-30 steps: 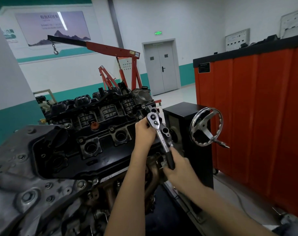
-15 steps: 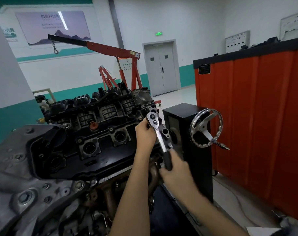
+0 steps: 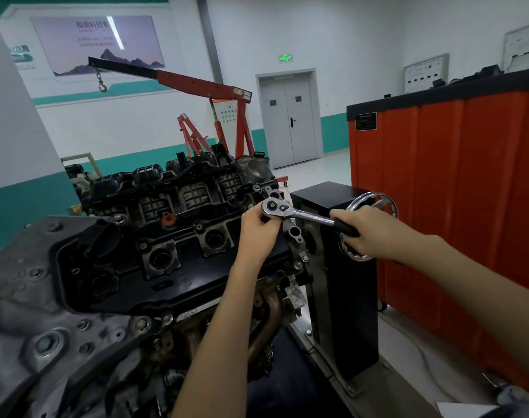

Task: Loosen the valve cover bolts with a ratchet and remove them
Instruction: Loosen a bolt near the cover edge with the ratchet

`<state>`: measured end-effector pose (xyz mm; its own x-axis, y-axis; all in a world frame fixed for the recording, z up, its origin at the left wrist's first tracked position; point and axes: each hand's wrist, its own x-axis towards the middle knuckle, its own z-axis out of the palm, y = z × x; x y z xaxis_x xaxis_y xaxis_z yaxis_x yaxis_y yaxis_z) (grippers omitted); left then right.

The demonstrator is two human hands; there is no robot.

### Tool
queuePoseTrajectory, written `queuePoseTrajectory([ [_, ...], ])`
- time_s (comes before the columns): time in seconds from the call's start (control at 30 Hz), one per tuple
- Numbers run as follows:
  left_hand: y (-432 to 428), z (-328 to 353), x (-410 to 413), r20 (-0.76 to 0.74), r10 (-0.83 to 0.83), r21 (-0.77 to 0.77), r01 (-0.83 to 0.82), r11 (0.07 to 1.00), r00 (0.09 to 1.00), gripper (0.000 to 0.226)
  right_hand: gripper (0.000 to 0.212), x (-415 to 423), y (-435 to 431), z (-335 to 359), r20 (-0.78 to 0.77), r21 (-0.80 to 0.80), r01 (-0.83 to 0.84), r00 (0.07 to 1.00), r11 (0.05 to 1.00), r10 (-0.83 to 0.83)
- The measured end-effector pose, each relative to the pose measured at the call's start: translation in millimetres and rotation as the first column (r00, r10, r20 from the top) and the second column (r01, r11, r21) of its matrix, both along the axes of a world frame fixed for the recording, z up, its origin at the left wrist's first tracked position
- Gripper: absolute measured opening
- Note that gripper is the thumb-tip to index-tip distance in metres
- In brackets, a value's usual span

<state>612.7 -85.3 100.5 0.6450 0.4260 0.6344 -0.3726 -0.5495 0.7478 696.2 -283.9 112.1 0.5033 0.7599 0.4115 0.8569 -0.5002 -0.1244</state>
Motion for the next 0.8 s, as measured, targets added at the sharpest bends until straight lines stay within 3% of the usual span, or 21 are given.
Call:
queuePoseTrajectory([
  [0.07,-5,-4,0,0.027,0.023,-0.06,-0.021,0.998,0.999,0.035,0.018,-8,0,-15,-0.048,0.076,0.037,0.998,0.996,-0.034],
  [0.13,-9,-7,3,0.05,0.03,-0.109,-0.025,0.994,0.998,0.037,0.026,-38,7,-47,-0.291,0.253,0.06,0.957,0.966,0.016],
  [0.23,-11,-8,7,0.082,0.017,-0.147,-0.004,0.989,0.996,0.038,0.029,-99,47,-88,-0.593,0.55,0.166,0.768,0.819,0.242],
  [0.37,-11,-6,6,0.104,0.002,-0.152,0.014,0.988,0.995,0.054,0.025,-134,93,-97,-0.623,0.672,0.249,0.699,0.697,0.351],
  [0.43,-7,-5,4,0.062,0.002,-0.115,0.005,0.993,0.998,0.053,0.025,-121,79,-95,-0.633,0.614,0.217,0.709,0.759,0.31],
  [0.53,-3,-2,3,-0.01,0.024,-0.031,-0.024,0.999,1.0,0.039,0.034,-67,29,-75,-0.559,0.408,0.073,0.808,0.91,0.186],
  [0.6,-4,2,2,-0.04,0.051,0.015,-0.05,0.999,0.998,0.021,0.028,-26,4,-41,-0.354,0.203,-0.007,0.932,0.979,0.08],
  [0.67,-3,1,0,-0.02,0.068,-0.004,-0.068,0.998,0.997,0.02,0.018,0,-1,-6,-0.06,0.035,-0.025,0.998,0.999,0.027],
  [0.73,0,-1,-2,0.004,0.081,-0.057,-0.08,0.995,0.997,0.032,0.014,4,5,5,0.104,0.002,-0.013,0.994,1.0,0.013],
  [0.8,-2,-3,-3,0.014,0.097,-0.076,-0.096,0.992,0.995,0.033,0.017,-9,9,-12,0.022,0.08,0.022,0.999,0.997,-0.024],
])
